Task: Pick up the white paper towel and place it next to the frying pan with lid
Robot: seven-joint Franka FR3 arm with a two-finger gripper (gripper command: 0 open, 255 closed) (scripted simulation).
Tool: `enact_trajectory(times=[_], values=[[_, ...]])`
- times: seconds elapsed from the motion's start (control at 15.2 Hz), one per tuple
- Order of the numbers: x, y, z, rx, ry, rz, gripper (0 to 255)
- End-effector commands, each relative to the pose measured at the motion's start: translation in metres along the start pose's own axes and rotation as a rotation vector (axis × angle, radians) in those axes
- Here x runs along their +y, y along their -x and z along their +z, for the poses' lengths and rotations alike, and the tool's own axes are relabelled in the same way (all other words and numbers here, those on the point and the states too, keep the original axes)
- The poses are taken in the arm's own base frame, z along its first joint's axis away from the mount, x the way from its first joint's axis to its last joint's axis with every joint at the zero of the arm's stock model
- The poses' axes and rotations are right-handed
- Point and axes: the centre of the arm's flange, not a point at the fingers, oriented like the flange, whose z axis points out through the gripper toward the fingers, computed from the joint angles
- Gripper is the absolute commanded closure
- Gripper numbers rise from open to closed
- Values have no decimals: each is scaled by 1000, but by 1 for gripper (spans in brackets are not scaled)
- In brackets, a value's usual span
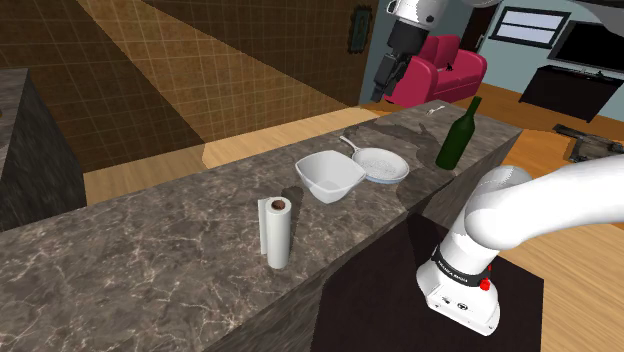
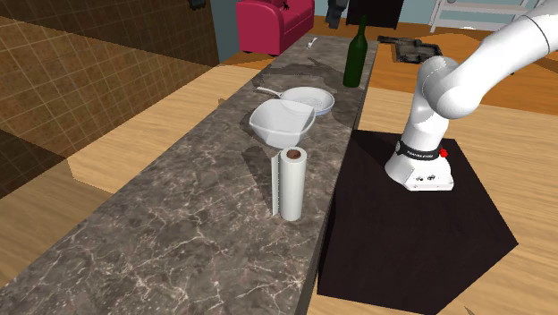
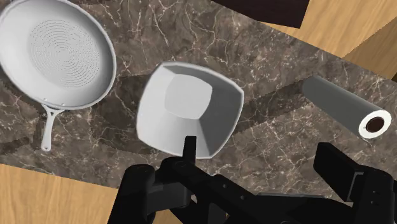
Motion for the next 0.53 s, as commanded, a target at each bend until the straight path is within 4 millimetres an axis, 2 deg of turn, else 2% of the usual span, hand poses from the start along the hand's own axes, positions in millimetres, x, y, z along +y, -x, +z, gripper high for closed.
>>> enact_trajectory(times=[0.0,0.46], values=[[0,0,0,0,0,0,0],[-74,-1,55,16,4,24,0]])
